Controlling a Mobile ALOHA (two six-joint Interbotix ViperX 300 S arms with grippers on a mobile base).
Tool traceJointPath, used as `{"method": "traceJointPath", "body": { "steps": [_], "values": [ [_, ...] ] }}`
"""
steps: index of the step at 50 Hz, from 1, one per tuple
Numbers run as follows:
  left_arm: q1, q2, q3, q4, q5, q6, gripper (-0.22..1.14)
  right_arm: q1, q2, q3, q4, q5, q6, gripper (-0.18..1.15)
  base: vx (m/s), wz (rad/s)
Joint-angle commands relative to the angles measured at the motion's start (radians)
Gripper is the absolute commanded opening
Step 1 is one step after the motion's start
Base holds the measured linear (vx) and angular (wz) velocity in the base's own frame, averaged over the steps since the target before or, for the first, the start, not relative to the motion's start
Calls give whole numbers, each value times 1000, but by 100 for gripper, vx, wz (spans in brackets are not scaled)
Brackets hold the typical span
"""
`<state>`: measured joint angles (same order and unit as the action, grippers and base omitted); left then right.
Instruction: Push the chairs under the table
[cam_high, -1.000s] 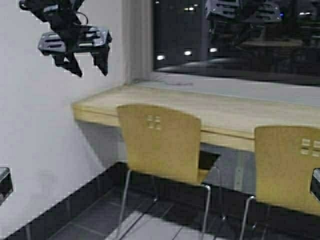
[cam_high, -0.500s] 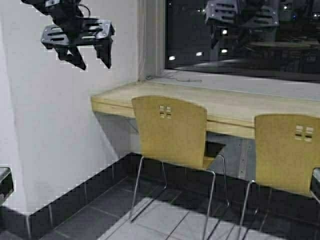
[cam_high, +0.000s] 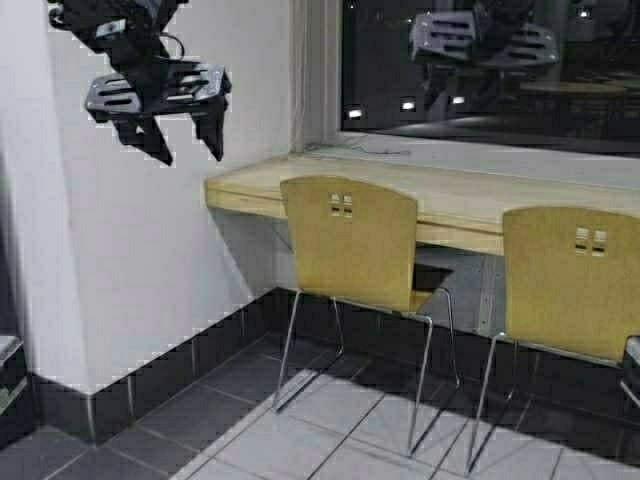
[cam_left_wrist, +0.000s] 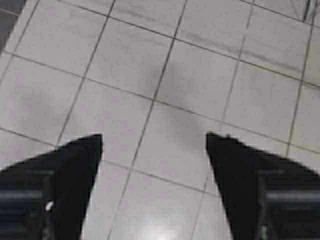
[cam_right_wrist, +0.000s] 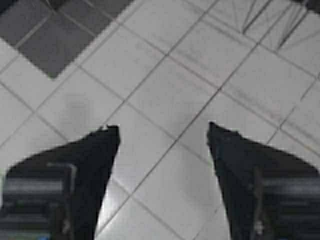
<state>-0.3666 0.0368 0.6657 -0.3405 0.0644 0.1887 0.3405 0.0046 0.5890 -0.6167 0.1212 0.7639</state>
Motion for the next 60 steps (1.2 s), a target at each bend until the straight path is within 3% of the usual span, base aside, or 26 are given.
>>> {"method": "traceJointPath", "body": {
  "steps": [1,32,60],
  "values": [
    [0,-14,-23,0,5,-3,95,9,-18,-15,-3,9,-3,90,-33,4],
    [-8,-8,-35,-2,14,-8,95,11,6,-43,-21,40,-3,90,-33,-7],
    [-8,6,-31,-2,28,-9,95,11,31,-41,-41,71,2,90,-18,-32]
  ]
}}
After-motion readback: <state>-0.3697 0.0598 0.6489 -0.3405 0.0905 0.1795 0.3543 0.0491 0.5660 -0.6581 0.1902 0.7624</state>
